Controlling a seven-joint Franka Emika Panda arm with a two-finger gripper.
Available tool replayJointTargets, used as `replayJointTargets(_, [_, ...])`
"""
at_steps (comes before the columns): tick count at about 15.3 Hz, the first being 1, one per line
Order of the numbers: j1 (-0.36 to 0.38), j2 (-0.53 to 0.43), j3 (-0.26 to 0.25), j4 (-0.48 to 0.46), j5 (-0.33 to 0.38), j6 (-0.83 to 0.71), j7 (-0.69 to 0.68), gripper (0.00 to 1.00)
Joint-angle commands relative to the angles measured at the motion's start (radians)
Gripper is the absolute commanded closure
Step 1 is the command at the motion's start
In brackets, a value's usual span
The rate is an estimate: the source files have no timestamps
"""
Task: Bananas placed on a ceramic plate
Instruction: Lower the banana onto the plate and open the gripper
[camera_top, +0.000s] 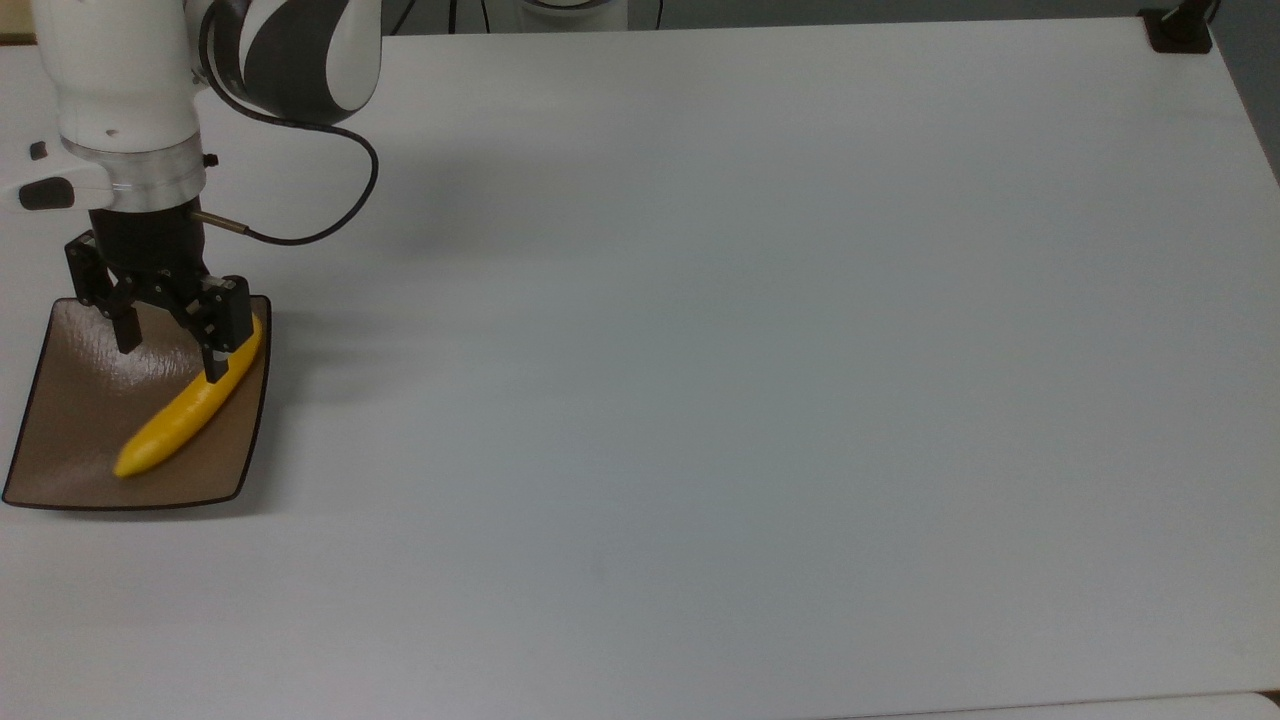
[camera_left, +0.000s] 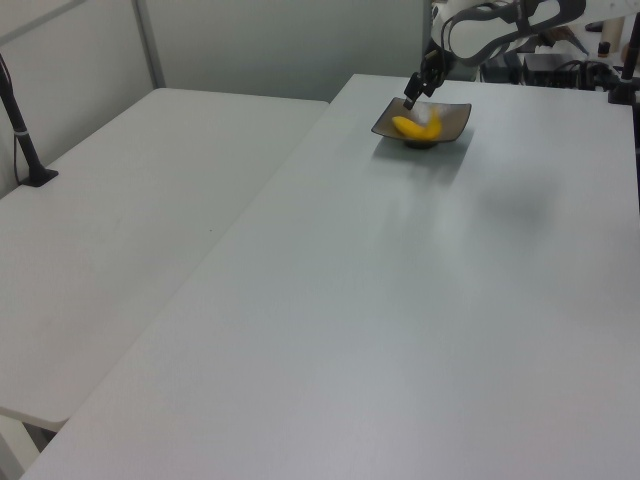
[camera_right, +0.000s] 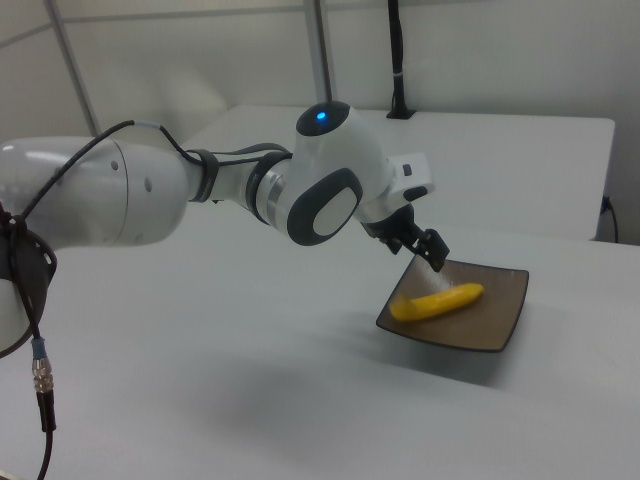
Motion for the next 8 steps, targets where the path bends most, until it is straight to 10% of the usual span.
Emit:
replayJointTargets(1, [0.007, 0.010, -0.011, 0.012, 0.026, 0.014, 0.000, 0.00])
replayJointTargets(8, [0.013, -0.044, -0.009, 0.015, 0.031, -0.096, 0.053, 0.00])
